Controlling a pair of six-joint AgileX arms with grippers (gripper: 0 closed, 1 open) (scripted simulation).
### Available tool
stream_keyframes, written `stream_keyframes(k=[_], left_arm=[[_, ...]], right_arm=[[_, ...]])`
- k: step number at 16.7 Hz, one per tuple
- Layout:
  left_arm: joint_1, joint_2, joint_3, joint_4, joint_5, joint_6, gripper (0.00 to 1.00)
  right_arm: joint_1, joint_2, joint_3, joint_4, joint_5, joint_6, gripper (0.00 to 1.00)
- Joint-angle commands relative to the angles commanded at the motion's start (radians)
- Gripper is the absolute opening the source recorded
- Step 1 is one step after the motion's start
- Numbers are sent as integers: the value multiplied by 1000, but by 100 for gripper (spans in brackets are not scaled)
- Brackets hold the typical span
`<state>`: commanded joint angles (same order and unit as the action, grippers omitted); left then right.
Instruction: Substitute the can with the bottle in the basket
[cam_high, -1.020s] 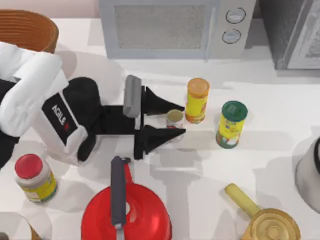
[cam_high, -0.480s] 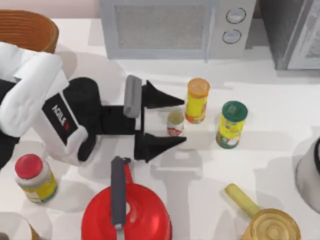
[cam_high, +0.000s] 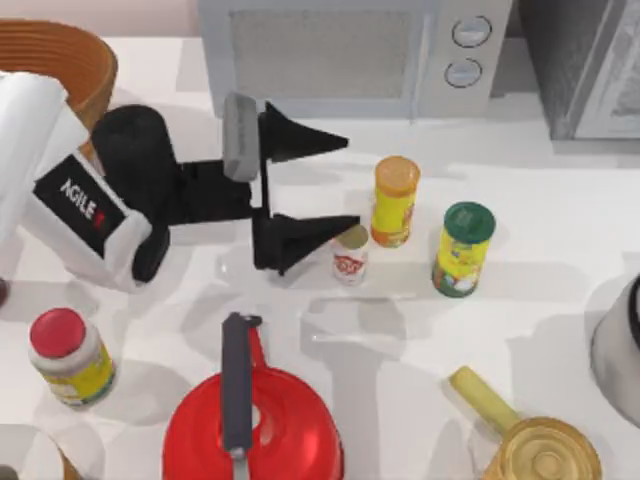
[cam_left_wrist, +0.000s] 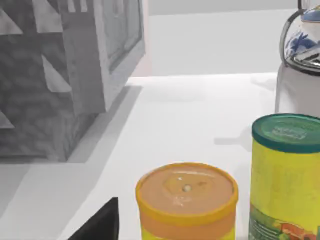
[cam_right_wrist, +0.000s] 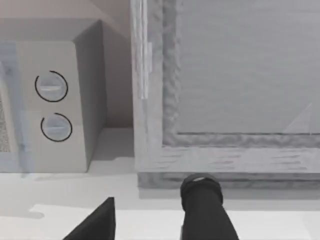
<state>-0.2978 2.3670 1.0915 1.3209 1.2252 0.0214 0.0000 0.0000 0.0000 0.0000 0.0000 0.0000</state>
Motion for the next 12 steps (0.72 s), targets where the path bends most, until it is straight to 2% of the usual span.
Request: stream_keyframes(k=[5,12], left_arm=[[70,-393,-109,-182,-173,-10,100],[158,-1128,-434,-559,-554,-17,100]], right_arm=[[0,0,0,0,0,0,100],[0,0,0,0,0,0,100]])
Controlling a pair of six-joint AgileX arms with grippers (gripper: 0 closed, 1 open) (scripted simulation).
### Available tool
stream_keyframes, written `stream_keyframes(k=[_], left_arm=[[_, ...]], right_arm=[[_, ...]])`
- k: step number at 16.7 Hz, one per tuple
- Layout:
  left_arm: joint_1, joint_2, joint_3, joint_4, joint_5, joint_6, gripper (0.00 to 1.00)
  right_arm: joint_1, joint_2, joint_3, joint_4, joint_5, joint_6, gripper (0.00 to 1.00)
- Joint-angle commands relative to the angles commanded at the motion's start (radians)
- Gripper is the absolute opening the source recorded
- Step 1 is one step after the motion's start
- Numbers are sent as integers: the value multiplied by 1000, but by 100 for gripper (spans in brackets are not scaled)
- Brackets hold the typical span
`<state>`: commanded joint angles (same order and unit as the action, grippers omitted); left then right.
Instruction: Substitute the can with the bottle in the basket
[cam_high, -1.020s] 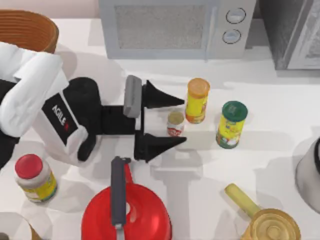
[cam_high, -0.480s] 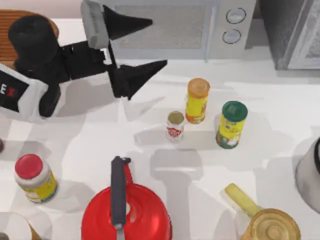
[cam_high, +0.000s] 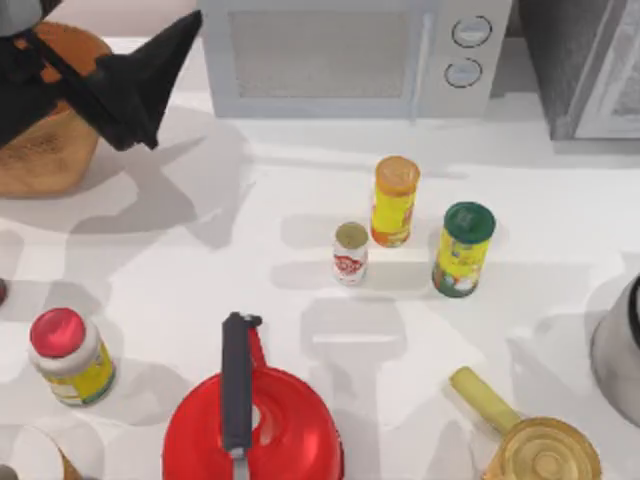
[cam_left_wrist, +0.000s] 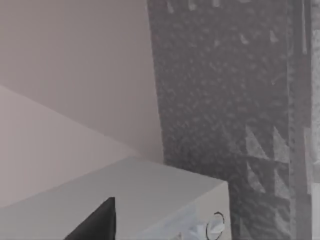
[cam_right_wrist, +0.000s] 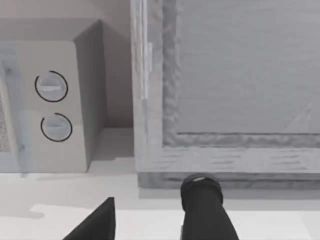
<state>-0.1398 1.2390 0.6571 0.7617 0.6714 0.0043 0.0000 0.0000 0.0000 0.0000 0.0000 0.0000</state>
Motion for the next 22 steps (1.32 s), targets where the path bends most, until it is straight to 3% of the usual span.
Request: stream_keyframes(k=[7,12,16,22], left_arm=[[84,-705,-364,-416,-395,-4,100],[125,-1081,-567,-654,-593,-5,100],[139,-1227,-650,-754,-666,-4,100],[137,-1235,-655,-760,-670,-4,100]], right_arm=[[0,0,0,0,0,0,100],[0,0,0,0,0,0,100],[0,0,0,0,0,0,100],[0,0,0,0,0,0,100]])
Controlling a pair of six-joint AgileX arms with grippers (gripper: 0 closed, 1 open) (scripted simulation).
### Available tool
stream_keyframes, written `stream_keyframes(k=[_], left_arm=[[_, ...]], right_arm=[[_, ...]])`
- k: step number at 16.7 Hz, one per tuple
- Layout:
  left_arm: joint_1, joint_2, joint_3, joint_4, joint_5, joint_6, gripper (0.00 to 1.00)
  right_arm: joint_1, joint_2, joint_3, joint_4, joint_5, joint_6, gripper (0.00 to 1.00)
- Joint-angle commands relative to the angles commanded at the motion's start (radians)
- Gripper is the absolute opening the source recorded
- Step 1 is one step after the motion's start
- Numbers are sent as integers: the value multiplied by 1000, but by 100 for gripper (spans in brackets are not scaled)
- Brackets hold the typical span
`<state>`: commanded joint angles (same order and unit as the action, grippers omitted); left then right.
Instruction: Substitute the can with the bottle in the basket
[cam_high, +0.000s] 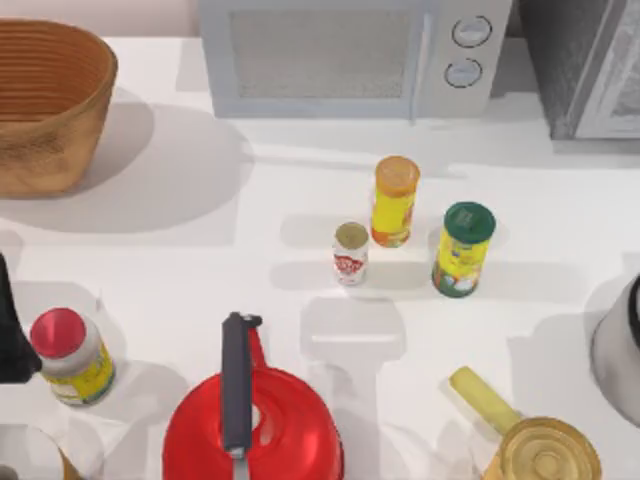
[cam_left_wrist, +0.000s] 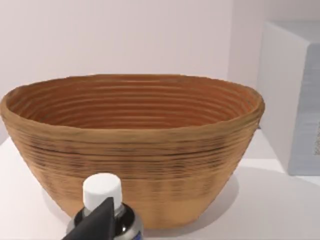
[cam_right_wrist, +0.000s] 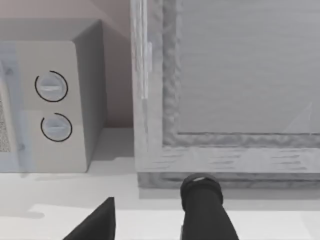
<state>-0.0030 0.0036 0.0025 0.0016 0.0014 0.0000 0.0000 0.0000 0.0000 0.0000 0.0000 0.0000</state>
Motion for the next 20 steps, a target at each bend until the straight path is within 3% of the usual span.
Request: stream_keyframes(k=[3,7,20], left_arm=[[14,33,1,32,14,4,100],[80,225,7,217,83,22,100],[356,1459,48,1218,358,89,100]], right_arm=[[0,0,0,0,0,0,100],[0,0,0,0,0,0,100],[0,0,0,0,0,0,100]])
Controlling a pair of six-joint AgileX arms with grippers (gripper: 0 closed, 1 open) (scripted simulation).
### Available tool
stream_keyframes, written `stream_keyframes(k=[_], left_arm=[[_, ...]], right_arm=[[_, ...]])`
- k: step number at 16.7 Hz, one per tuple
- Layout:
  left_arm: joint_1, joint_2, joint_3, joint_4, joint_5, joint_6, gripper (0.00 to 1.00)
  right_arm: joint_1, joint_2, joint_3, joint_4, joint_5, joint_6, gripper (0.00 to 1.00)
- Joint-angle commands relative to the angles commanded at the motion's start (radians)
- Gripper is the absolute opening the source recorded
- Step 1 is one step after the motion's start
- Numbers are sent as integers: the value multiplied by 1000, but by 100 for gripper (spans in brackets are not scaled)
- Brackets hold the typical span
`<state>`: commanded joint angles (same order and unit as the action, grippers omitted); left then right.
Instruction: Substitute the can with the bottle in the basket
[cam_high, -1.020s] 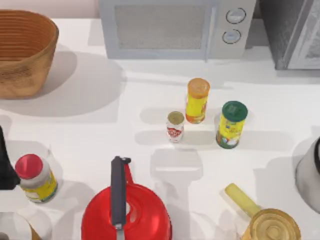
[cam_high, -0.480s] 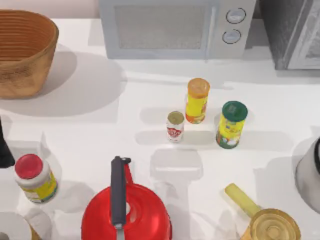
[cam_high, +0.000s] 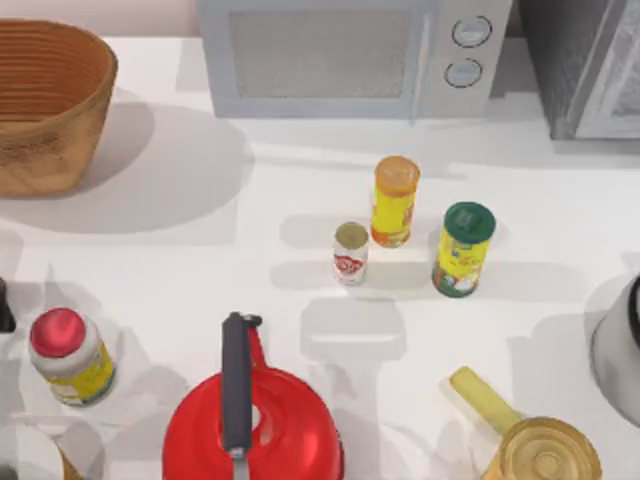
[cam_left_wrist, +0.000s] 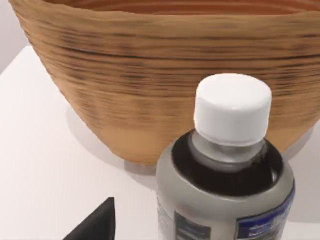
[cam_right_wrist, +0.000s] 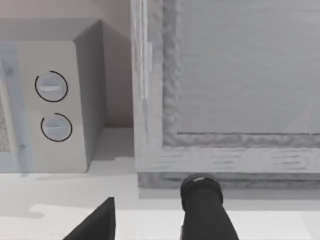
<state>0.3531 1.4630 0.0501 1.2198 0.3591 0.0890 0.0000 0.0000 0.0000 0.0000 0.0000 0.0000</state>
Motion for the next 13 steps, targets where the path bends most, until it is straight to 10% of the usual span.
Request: stream_keyframes(k=[13], left_arm=[[69,286,-3,253,90,22,100]], right_arm=[[0,0,0,0,0,0,100]])
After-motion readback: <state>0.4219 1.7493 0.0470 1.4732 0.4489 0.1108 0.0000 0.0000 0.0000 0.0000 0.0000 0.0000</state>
